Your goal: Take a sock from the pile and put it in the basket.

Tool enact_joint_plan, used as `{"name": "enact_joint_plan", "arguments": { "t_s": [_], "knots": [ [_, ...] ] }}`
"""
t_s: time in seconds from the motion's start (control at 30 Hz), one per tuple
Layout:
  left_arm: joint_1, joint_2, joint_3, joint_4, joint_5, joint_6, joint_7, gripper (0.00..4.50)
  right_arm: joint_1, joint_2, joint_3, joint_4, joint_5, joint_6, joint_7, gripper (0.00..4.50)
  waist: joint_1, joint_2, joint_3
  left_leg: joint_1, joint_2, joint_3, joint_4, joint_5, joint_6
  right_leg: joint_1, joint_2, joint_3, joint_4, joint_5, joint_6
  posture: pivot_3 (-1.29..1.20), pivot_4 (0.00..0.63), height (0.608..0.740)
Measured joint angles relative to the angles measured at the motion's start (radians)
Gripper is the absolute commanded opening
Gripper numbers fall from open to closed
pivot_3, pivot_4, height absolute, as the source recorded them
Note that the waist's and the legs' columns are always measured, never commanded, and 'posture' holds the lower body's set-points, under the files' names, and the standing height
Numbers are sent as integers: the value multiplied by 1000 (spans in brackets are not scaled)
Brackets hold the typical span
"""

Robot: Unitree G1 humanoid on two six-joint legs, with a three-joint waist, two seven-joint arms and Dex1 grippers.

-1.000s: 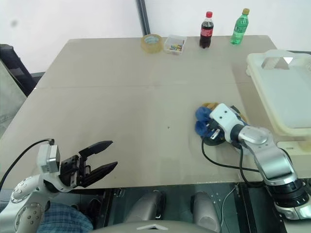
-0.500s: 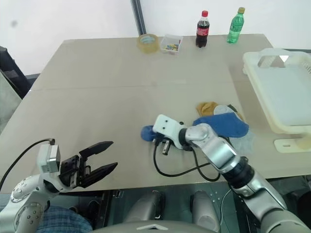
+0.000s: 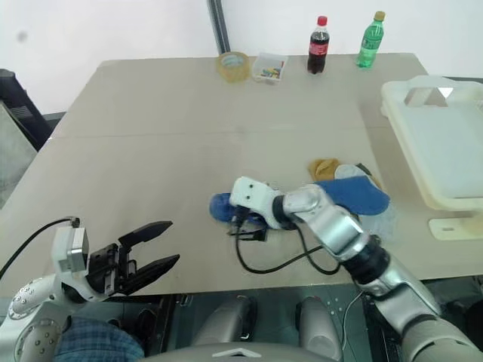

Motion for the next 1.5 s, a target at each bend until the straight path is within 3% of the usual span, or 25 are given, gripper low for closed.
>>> {"name": "enact_joint_plan", "arguments": {
  "t_s": [0.07, 0.3, 0.53, 0.63, 0.9, 1.1, 1.2, 1.33, 1.5],
  "knots": [
    [-1, 1, 3, 0, 0, 3, -1, 4141, 61, -115, -104, -82, 49, 63, 29, 4435, 3, 0, 0, -2, 0, -1, 0, 0, 0, -1, 0, 0, -1, 0, 0, 0, 150, 740],
    [-41, 2, 1, 6, 0, 7, -17, 4141, 145, -314, -314, -136, 140, 149, 67, 4435, -10, 0, 0, -6, 2, 1, 0, 0, 0, -6, 2, 0, 2, 0, 0, 0, 150, 740],
    [-69, 2, -2, 22, 1, 16, -23, 4141, 137, -339, -284, -29, 63, 76, 18, 4435, -6, 0, 0, -8, 2, 1, 1, 2, -3, -7, 1, 0, 2, 0, 0, 0, 150, 740],
    [-80, 2, -8, 33, 2, 25, -26, 4141, 130, -309, -240, -3, 18, 30, -9, 3620, -7, 0, 0, -8, 2, 2, 1, 2, -4, -8, 1, 1, 2, 0, 0, 0, 150, 740],
    [-86, 2, -8, 35, 15, 26, -30, 4141, 125, -305, -220, 17, -15, -10, -19, 28, -5, 0, 0, -9, 2, 1, 1, 3, -4, -8, 1, 1, 2, 1, 0, 0, 150, 740],
    [-84, -1, -8, 35, 20, 26, -37, 4141, 114, -303, -220, 15, -6, -2, -17, 28, -6, 0, 0, -9, 2, 1, 1, 3, -4, -8, 1, 1, 2, 1, 0, 0, 150, 740],
    [-88, -2, -11, 35, 21, 28, -36, 4141, 49, -238, -226, 36, 5, 15, -29, 28, -11, 0, 0, -9, 2, 2, 2, 3, -4, -9, 2, 1, 3, 1, 0, 0, 150, 740],
    [-94, -4, -22, 35, 22, 32, -32, 4141, -77, -121, -214, 182, -18, 3, -73, 28, -10, 0, 0, -9, 2, 2, 2, 3, -4, -9, 2, 1, 3, 1, -1, 0, 150, 740],
    [-113, -4, -41, 32, 21, 47, -18, 4141, -237, 131, -112, 463, -95, -57, -147, 28, -16, 0, 0, -9, 2, 2, 1, 4, -6, -11, 3, 2, 4, 1, -1, 0, 150, 740]
  ]
}}
